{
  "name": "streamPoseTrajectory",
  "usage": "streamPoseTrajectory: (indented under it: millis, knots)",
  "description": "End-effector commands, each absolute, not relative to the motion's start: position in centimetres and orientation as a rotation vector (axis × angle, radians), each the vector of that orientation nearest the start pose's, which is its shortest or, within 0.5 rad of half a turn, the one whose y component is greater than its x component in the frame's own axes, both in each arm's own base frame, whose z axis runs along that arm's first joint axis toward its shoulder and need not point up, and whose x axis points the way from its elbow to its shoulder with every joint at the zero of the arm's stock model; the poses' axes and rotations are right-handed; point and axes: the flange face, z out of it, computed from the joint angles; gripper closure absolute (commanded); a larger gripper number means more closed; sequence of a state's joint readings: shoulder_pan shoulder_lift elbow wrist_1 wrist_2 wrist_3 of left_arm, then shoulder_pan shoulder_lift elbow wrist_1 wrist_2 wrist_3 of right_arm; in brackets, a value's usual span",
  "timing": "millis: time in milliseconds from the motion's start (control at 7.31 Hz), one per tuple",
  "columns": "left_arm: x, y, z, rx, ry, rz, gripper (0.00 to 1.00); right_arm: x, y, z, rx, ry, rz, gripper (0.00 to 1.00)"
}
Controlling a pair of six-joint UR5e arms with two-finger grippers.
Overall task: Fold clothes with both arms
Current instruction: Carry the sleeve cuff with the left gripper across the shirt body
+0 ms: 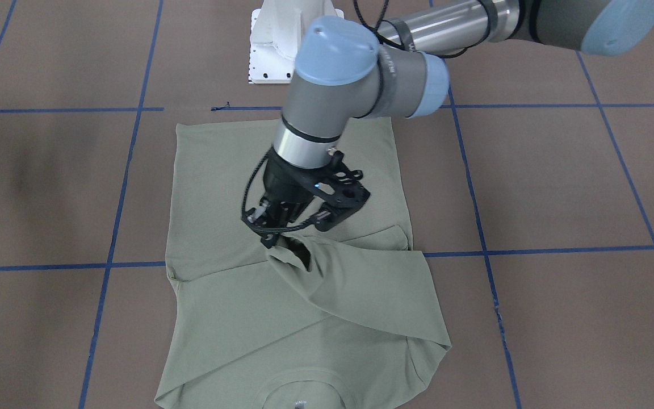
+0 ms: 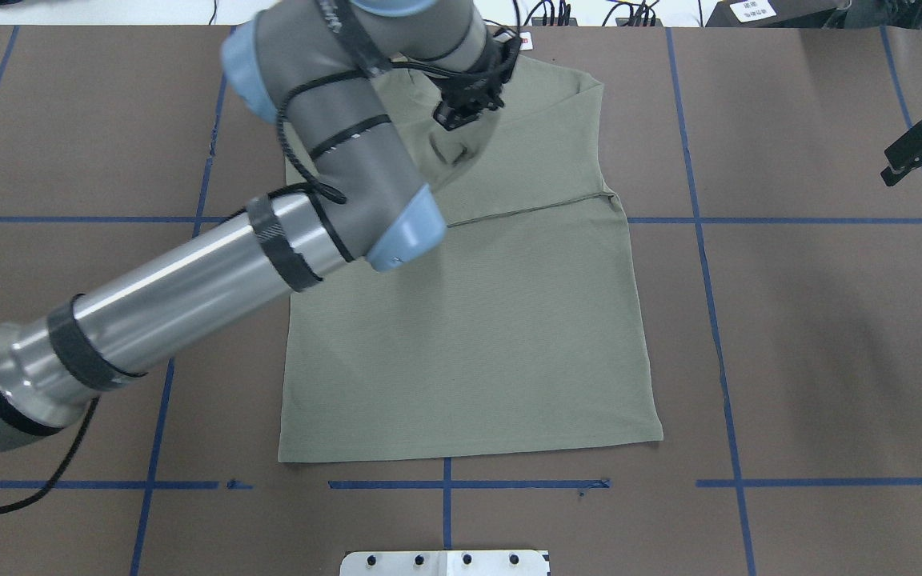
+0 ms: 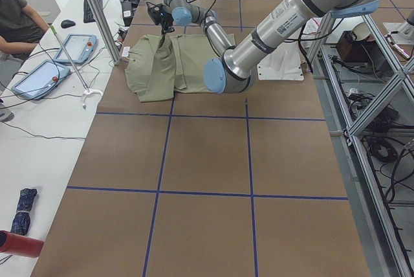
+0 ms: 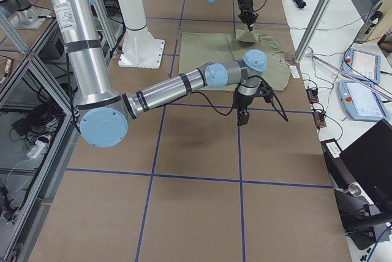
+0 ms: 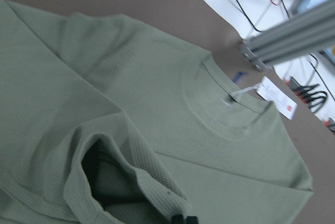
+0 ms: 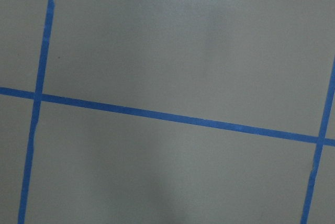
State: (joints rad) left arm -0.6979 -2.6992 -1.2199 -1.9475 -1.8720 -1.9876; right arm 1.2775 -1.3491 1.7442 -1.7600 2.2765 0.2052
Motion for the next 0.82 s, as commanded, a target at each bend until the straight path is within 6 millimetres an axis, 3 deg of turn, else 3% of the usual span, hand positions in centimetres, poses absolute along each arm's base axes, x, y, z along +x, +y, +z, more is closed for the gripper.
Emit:
streamPoseTrajectory:
  millis: [0,274,410,547,684]
  knots:
    - [63.9,-54.6,-0.3,-0.128,1.277,-0.851,1.0,-9.7,-56.4,48.4,0.011,-0.733,-0.152,0.0]
    - [64.9,-54.0,-0.1,-0.113,1.29,-0.855,1.0,-9.8,-56.5,48.4,0.007,-0.733,-0.149,0.0]
    - [66.6,-52.2,-0.3,-0.11,1.294,-0.867,0.92,-9.8,-56.5,48.5,0.006,-0.733,-0.148,0.0]
    - [71.1,-48.4,0.5,-0.055,1.327,-0.862,0.23,-9.9,-56.6,48.4,0.005,-0.733,-0.147,0.0]
    - [73.5,-46.2,0.9,0.001,1.361,-0.852,0.0,-10.1,-56.8,48.2,0.007,-0.734,-0.148,0.0]
